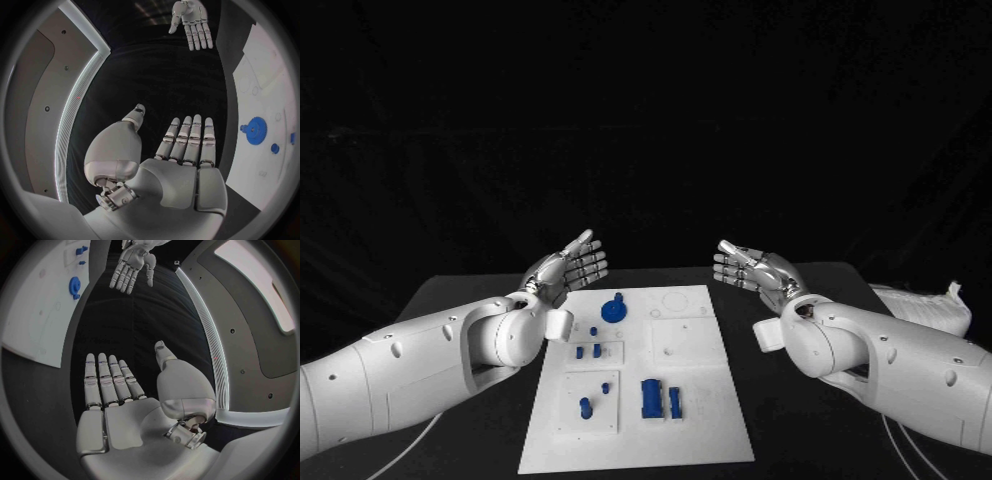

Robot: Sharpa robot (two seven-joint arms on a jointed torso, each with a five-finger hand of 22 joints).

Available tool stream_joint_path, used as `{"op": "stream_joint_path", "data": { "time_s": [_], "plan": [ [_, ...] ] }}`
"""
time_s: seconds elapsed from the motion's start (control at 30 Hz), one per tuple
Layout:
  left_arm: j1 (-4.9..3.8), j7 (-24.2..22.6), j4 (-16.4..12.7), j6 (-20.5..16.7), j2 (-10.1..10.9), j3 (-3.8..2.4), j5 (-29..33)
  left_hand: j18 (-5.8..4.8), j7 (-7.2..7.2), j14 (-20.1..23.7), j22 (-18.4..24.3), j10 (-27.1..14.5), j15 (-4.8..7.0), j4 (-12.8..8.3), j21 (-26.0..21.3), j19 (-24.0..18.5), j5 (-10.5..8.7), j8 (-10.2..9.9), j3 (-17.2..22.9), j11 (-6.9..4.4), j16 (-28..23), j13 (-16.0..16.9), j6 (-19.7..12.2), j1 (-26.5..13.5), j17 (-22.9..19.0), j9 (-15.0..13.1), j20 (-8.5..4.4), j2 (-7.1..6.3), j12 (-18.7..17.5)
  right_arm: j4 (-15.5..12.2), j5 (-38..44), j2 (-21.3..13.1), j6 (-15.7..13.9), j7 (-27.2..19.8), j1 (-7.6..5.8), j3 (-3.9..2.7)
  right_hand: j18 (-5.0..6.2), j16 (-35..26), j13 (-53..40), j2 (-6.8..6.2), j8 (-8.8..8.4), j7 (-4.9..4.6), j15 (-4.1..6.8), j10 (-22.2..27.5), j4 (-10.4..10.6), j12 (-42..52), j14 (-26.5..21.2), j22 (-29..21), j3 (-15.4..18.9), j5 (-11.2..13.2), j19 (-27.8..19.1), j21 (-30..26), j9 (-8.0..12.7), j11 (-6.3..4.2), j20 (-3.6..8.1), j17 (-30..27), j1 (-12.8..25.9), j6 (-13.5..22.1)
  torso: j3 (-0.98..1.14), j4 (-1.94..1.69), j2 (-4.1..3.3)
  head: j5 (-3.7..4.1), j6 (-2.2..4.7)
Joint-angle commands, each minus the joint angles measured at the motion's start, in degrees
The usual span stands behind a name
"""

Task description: Assemble the parts on the task board

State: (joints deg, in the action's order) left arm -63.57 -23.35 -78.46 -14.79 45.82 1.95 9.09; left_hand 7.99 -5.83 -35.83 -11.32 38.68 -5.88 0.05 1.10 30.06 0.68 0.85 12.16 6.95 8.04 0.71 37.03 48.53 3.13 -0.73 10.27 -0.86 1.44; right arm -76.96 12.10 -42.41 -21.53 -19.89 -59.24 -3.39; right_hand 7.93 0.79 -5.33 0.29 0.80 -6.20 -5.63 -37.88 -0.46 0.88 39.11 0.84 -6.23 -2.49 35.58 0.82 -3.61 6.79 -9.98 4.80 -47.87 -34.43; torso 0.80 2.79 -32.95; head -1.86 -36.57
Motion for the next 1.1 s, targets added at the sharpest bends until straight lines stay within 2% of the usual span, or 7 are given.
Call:
{"op": "stream_joint_path", "data": {
  "time_s": [0.03,0.1,0.17,0.37,0.4,0.43,1.1],
  "plan": [
    [0.48,-1.91,-1.9,-7.13,-0.28,-0.32,-2.5,-2.39,5.83,11.73,3.71,-12.67,5.88,-0.05,-1.1,-9.84,-0.68,-0.85,-3.98,-2.28,-2.65,-0.71,-12.11,-15.88,-3.13,0.73,-3.36,0.86,-1.44,-2.78,-3.83,-0.39,-7.13,-3.49,-0.3,0.55,-2.38,-0.79,5.33,-0.29,-0.8,2.03,5.63,12.4,0.46,-0.88,-12.8,-0.84,2.01,2.49,-11.64,-0.82,3.61,-2.23,3.27,-4.8,15.66,11.27,-0.65,-2.25,1.42,1.44,1.69],
    [0.89,-2.55,-3.26,-10.27,-0.4,-0.55,-3.43,-3.01,5.83,13.55,4.28,-14.64,5.88,-0.05,-1.1,-11.38,-0.68,-0.85,-4.59,-2.63,-3.04,-0.71,-13.99,-18.38,-3.13,0.73,-3.88,0.86,-1.44,-4.86,-5.52,-0.77,-10.28,-4.8,-0.43,1.12,-2.99,-0.79,5.33,-0.29,-0.8,6.2,5.63,14.35,0.46,-0.88,-14.82,-0.84,6.23,2.49,-13.48,-0.82,3.61,-2.59,3.78,-4.8,18.12,13.04,-0.76,-2.63,1.67,1.74,2.04],
    [1.38,-3.31,-4.86,-13.98,-0.54,-0.83,-4.53,-3.0,5.83,15.17,4.8,-16.37,5.88,-0.05,-1.1,-12.72,-0.68,-0.85,-5.14,-2.94,-3.42,-0.71,-15.67,-20.54,-3.13,0.73,-4.35,0.86,-1.44,-7.0,-7.25,-1.17,-13.51,-6.14,-0.56,1.72,-2.99,-0.79,5.33,-0.29,-0.8,6.2,5.63,16.05,0.46,-0.88,-16.56,-0.84,6.23,2.49,-15.07,-0.82,3.61,-6.79,4.23,-4.8,20.26,14.58,-0.8,-2.79,1.77,1.86,2.19],
    [2.67,-5.31,-9.09,-23.76,-0.92,-1.54,-7.44,-3.66,5.83,19.94,6.3,-21.53,5.88,-0.05,-1.1,-16.73,-0.68,-0.85,-6.77,-6.95,-8.04,-0.71,-20.61,-27.0,-3.13,0.73,-5.74,0.86,-1.44,-11.6,-10.97,-2.02,-20.48,-9.03,-0.84,3.0,-3.62,-0.79,5.33,-0.29,-0.8,6.2,5.63,21.08,0.46,-0.88,-21.73,-0.84,6.23,2.49,-19.77,-0.82,3.61,-6.79,5.56,-4.8,26.6,19.15,-0.8,-2.79,1.77,1.86,2.19],
    [2.81,-5.52,-9.54,-24.82,-0.96,-1.62,-7.75,-7.99,5.83,20.56,6.5,-22.19,5.88,-0.05,-1.1,-17.25,-0.68,-0.85,-6.98,-6.95,-8.04,-0.71,-21.23,-27.84,-3.13,0.73,-5.89,0.86,-1.44,-12.02,-11.31,-2.1,-21.11,-9.29,-0.86,3.11,-3.81,-0.79,5.33,-0.29,-0.8,6.2,5.63,21.76,0.46,-0.88,-22.44,-0.84,6.23,2.49,-20.44,-0.82,3.61,-6.79,5.73,-4.8,27.48,19.78,-0.8,-2.79,1.77,1.86,2.19],
    [2.94,-5.72,-9.96,-25.77,-0.99,-1.69,-8.03,-7.99,5.83,20.97,6.62,-22.63,5.88,-0.05,-1.1,-17.6,-0.68,-0.85,-7.11,-6.95,-8.04,-0.71,-21.67,-28.39,-3.13,0.73,-6.03,0.86,-1.44,-12.36,-11.59,-2.16,-21.63,-9.51,-0.88,3.21,-7.93,-0.79,5.33,-0.29,-0.8,6.2,5.63,22.19,0.46,-0.88,-22.9,-0.84,6.23,2.49,-20.83,-0.82,3.61,-6.79,5.84,-4.8,28.02,20.18,-0.8,-2.79,1.77,1.86,2.19],
    [3.4,-6.44,-11.49,-29.33,-1.13,-1.95,-9.09,-7.99,5.83,29.46,11.32,-31.79,5.88,-0.05,-1.1,-24.62,-0.68,-0.85,-12.16,-6.95,-8.04,-0.71,-30.43,-39.84,-3.13,0.73,-10.27,0.86,-1.44,-13.0,-12.1,-2.28,-22.59,-9.9,-0.92,3.39,-7.93,-0.79,5.33,-0.29,-0.8,6.2,5.63,31.16,0.46,-0.88,-32.16,-0.84,6.23,2.49,-29.13,-0.82,3.61,-6.79,9.98,-4.8,39.26,28.33,-0.8,-2.79,1.77,1.86,2.19]
  ]
}}
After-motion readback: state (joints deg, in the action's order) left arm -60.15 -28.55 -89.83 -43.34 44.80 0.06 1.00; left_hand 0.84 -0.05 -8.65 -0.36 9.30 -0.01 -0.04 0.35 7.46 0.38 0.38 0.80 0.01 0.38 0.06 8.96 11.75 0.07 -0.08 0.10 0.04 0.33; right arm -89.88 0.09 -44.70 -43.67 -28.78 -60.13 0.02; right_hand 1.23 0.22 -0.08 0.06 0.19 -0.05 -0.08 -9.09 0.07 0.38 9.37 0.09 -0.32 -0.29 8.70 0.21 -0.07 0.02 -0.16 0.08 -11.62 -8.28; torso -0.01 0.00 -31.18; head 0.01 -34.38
